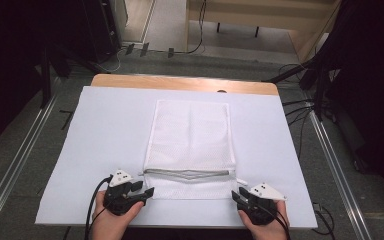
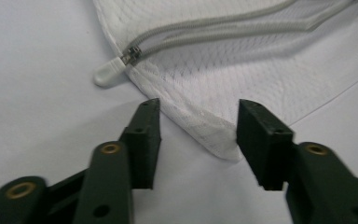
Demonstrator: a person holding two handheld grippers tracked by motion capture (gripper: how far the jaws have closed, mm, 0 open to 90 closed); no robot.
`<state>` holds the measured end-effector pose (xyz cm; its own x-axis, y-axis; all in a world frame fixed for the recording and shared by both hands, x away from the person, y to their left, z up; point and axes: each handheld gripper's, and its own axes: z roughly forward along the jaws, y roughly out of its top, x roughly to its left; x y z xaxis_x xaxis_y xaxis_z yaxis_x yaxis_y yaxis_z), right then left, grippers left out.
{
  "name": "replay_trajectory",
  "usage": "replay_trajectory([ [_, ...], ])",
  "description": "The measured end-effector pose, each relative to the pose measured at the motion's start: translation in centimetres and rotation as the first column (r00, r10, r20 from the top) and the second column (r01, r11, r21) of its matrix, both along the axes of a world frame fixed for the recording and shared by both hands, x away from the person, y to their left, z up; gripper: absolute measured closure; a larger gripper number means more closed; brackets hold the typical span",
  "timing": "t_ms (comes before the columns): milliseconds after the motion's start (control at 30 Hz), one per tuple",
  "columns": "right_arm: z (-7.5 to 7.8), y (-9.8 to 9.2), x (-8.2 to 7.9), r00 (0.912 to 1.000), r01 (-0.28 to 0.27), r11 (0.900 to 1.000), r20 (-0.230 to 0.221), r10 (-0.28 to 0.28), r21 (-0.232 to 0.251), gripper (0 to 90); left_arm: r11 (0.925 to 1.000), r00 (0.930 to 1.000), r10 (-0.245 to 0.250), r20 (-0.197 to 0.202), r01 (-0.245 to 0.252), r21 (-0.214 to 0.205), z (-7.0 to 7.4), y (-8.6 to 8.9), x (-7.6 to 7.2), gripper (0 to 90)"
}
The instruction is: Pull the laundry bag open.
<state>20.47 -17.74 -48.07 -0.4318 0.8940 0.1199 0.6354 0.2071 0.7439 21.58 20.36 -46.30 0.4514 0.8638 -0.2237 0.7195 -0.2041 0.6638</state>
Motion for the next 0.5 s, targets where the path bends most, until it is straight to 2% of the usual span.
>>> replay_trajectory([
  [33,0.0,0.0,0.0,0.9999,-0.012,0.9999,-0.001,0.012,-0.003,84.6,0.9999,0.9999,0.005,0.015,-0.005,0.016,0.0,-0.1,0.0,59.6],
  [100,0.0,0.1,0.1,0.9995,-0.031,0.9994,-0.006,0.031,-0.015,90.0,0.9994,0.9995,-0.031,-0.009,0.031,-0.014,0.0,0.3,0.2,83.7],
  [133,0.2,0.0,0.1,0.9990,-0.042,0.9991,-0.017,0.042,-0.005,90.0,0.9982,0.9988,-0.043,-0.022,0.042,-0.042,0.0,0.5,0.2,90.0],
  [200,0.6,0.0,-0.4,0.9983,-0.057,0.9983,-0.015,0.057,-0.007,90.0,0.9936,0.9954,-0.084,-0.047,0.080,-0.079,0.1,0.9,0.2,90.0],
  [267,0.9,-0.3,-0.8,0.9973,-0.073,0.9972,-0.010,0.073,0.017,90.0,0.9898,0.9922,-0.111,-0.056,0.106,-0.095,0.1,1.2,0.1,90.0],
  [300,1.0,-0.4,-1.0,0.9973,-0.072,0.9971,-0.011,0.072,0.026,88.1,0.9849,0.9897,-0.133,-0.053,0.126,-0.119,0.1,1.4,0.1,90.0],
  [333,1.0,-0.6,-1.1,0.9975,-0.070,0.9972,-0.007,0.070,0.027,80.9,0.9813,0.9900,-0.136,-0.038,0.130,-0.142,0.1,1.6,0.1,79.6],
  [367,1.1,-1.1,-1.3,0.9978,-0.064,0.9974,0.015,0.064,0.033,71.0,0.9826,0.9923,-0.123,-0.016,0.119,-0.142,0.1,1.8,0.0,64.1],
  [433,1.5,-2.1,-1.0,0.9974,-0.043,0.9968,0.060,0.039,0.067,57.2,0.9880,0.9963,-0.082,0.023,0.085,-0.130,0.2,2.2,-0.1,41.5],
  [500,1.9,-3.3,-0.5,0.9952,-0.017,0.9955,0.097,0.007,0.093,51.1,0.9884,0.9973,-0.048,0.055,0.056,-0.141,0.5,3.0,0.0,30.6],
])
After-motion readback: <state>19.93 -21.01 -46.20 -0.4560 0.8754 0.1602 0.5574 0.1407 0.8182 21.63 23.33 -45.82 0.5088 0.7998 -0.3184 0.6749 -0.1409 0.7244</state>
